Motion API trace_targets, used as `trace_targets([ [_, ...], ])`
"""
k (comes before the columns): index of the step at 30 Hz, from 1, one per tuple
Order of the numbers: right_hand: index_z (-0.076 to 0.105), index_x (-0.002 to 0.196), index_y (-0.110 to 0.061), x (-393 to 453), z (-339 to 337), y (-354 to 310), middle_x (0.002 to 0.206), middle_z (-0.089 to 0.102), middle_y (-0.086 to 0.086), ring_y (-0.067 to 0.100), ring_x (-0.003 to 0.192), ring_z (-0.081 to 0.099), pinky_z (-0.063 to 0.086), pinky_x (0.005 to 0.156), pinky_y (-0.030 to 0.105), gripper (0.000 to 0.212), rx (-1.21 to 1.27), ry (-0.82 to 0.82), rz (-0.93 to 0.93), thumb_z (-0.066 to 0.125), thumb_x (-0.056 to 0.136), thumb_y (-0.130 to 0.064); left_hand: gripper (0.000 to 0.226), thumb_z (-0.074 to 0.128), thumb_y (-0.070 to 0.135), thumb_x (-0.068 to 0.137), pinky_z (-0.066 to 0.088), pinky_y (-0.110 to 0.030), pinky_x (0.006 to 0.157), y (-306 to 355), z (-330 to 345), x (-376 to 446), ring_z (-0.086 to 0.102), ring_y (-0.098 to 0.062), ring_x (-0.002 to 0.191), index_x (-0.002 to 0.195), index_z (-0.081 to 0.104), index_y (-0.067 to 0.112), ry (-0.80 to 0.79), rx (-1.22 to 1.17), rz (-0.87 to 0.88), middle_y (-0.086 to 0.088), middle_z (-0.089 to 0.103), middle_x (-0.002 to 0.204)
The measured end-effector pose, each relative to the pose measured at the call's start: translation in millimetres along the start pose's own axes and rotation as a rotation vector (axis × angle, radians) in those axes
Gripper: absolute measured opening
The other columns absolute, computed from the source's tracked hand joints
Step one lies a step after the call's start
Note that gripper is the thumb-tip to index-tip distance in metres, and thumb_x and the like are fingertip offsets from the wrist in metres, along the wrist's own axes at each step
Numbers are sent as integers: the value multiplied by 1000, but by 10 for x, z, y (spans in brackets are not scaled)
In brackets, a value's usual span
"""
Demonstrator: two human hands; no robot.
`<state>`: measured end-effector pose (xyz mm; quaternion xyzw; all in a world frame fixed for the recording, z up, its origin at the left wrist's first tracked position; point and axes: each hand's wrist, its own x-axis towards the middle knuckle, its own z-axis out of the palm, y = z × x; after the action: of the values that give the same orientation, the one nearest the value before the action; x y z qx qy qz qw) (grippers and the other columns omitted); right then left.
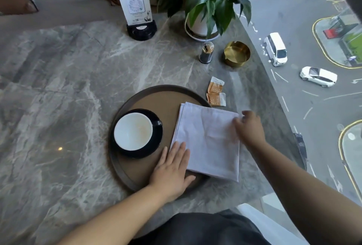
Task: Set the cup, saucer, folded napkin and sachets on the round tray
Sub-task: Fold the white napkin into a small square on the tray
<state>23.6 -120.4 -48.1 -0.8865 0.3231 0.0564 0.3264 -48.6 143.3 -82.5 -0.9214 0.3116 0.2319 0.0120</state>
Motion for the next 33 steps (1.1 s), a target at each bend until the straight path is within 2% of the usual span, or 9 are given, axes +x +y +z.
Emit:
trace_targets([
  [2,57,116,-10,150,-48,-55,112,59,18,36,98,58,49,85,39,38,58,-77,151,54,83,-29,85,3,70,86,-21,-52,111,-25,28,7,-38,-26,136,144,-19,12,-24,45,4,-8,-30,151],
  [6,61,86,-10,282,-131,-166,68,48,10,19,47,48,40,47,24,12,377,-358,300,63,81,-20,89,-3,77,81,-25,-54,108,-30,7,-7,-41,-24,134,141,-24,15,-55,66,8,-6,-36,148],
  [11,54,76,-12,318,-317,-20,42,40,-1,11,32,33,35,41,19,16,483,-542,342,63,88,-16,89,-2,77,80,-24,-55,108,-53,-18,-7,-42,-24,133,140,-27,16,-78,84,20,-5,-35,149],
  [15,57,82,-12,380,-384,20,61,46,5,18,47,48,49,56,30,12,574,-571,393,68,85,-14,88,-1,76,81,-20,-56,110,-75,2,-7,-40,-24,134,142,-24,16,-73,103,26,-5,-33,150],
  [21,63,91,-18,441,-463,27,73,62,4,14,59,55,43,54,23,21,481,-815,443,72,81,-33,87,-2,74,82,-21,-54,110,-80,11,-12,-39,-23,135,143,-23,15,-71,119,20,-5,-32,150],
  [23,68,99,-12,437,-428,63,91,71,7,19,78,67,53,78,29,27,493,-870,388,72,81,-32,86,-3,74,82,-20,-54,110,-86,6,-14,-38,-23,136,143,-22,16,-70,127,20,-5,-31,151],
  [25,67,107,-9,433,-374,72,106,71,11,25,97,68,51,95,41,30,555,-839,316,73,82,-25,85,-3,73,83,-19,-55,111,-92,6,-22,-39,-23,135,142,-23,16,-72,134,19,-5,-31,151],
  [29,60,116,-32,501,-367,56,105,70,5,20,93,68,57,77,34,42,483,-797,164,74,80,-17,83,-3,72,83,-18,-54,112,-90,0,-31,-39,-22,135,141,-25,17,-71,135,21,-5,-31,152],
  [33,69,104,-19,571,-447,32,97,75,6,15,77,73,55,59,24,20,239,-931,129,71,84,-16,82,-3,71,83,-17,-54,112,-91,-11,-32,-40,-22,135,141,-26,17,-71,133,23,-5,-32,151],
])
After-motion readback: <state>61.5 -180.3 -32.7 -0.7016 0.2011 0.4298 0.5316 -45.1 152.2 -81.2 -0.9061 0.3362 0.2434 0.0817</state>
